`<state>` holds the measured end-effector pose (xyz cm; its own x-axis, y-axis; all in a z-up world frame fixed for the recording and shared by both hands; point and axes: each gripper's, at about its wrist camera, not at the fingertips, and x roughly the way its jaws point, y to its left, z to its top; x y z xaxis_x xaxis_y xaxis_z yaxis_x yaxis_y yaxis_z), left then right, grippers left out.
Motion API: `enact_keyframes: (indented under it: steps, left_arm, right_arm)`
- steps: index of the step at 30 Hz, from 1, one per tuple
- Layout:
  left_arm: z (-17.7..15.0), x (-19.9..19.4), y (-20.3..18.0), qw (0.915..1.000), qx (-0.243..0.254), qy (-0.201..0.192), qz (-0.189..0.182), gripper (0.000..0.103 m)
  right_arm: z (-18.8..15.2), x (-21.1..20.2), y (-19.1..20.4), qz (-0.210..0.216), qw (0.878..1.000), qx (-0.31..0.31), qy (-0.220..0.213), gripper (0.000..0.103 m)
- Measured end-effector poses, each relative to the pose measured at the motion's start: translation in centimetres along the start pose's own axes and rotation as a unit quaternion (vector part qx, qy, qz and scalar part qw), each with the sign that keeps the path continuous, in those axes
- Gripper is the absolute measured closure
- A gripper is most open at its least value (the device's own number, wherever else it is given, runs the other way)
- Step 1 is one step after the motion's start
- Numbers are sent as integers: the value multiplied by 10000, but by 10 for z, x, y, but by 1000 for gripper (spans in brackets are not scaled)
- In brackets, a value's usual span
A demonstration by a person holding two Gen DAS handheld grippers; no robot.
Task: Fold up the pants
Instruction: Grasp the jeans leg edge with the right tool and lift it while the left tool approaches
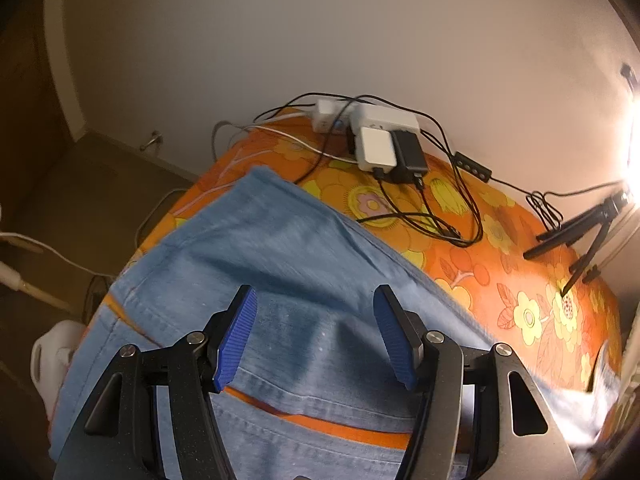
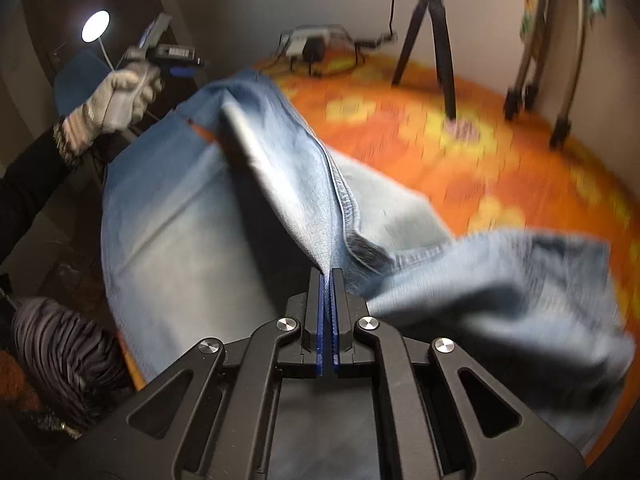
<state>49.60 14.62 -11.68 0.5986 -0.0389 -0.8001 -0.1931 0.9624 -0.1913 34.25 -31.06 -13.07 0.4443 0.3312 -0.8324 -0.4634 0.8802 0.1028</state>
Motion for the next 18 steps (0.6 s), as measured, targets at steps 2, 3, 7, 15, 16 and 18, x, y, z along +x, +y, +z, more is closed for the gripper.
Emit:
enact_keyframes:
  steps: [2,3,7,15,16,18]
  left_arm:
    - [2,2,1,10000,-75,46,-24,43]
    - [4,5,1,9999,-81,87,-26,43]
    - [12,19,-6,9998,-10,210,6,43]
    - [9,55,-11,9988,11,482,-31,43]
    - [7,58,-9,9987,-25,506,-48,43]
    - [4,61,-6,9985,-53,538,-56,43]
  right_arm:
    - [-15,5,1,165,9996,185,135,100]
    - [-18,7,2,203,9994,213,164,100]
    - [-25,18,6,360,9982,174,443,99]
    - [17,-15,9,494,9985,191,156,70]
    - [29,-19,10,516,9985,144,80,70]
    - [54,-18,17,510,9987,17,-46,68]
